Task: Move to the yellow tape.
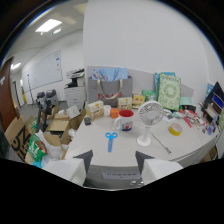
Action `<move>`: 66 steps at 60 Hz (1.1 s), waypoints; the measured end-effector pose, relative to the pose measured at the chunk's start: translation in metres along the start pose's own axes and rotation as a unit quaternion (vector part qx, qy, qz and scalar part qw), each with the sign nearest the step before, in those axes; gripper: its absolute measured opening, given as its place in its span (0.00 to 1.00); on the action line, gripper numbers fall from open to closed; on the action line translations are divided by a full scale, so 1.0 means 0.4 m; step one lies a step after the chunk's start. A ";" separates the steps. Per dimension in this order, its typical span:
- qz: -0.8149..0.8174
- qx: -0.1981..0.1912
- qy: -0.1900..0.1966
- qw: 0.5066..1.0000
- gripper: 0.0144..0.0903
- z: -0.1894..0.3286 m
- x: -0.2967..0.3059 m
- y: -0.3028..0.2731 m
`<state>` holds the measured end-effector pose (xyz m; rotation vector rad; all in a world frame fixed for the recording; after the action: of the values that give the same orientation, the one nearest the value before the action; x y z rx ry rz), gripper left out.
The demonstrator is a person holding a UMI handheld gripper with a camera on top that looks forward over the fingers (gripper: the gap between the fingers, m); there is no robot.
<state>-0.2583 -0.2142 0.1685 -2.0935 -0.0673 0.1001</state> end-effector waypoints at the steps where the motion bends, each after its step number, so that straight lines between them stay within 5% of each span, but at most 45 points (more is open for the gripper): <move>1: 0.000 0.000 0.001 1.000 0.93 -0.001 0.001 0.001; 26: -0.002 -0.005 0.022 1.000 0.92 -0.084 0.126 0.082; 50: -0.010 -0.020 0.055 0.998 0.92 -0.112 0.418 0.173; 66: -0.007 -0.038 0.059 0.998 0.92 -0.018 0.653 0.189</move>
<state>0.0028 -0.2349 0.0952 -2.1699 -0.0148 -0.0343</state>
